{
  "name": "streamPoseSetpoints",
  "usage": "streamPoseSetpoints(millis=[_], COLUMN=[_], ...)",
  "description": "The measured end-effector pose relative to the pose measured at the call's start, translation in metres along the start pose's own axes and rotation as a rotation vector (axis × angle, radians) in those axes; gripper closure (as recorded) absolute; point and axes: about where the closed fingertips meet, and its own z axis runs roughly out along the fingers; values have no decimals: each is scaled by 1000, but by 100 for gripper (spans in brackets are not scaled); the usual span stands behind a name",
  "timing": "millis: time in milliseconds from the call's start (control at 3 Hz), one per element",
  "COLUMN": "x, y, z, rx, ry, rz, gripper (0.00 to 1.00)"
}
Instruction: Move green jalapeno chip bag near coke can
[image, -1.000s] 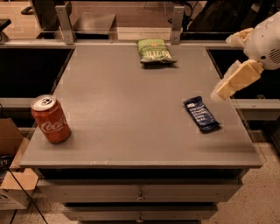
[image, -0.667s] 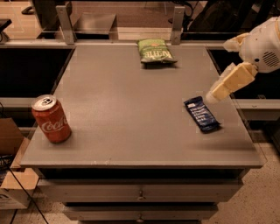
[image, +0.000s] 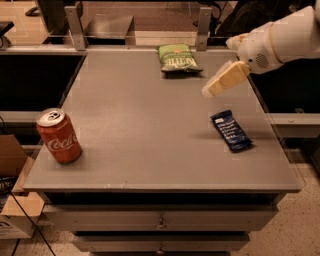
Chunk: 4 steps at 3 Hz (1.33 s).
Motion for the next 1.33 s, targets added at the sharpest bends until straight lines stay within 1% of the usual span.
streamPoseSetpoints(millis=[333, 667, 1000, 1333], x=[-11, -14, -12, -12], y=[-34, -63, -88, -107], z=[41, 76, 109, 139], rx=[27, 54, 67, 59], ry=[-44, -77, -106, -125], rz=[24, 75, 132, 177], gripper=[0, 0, 0, 0])
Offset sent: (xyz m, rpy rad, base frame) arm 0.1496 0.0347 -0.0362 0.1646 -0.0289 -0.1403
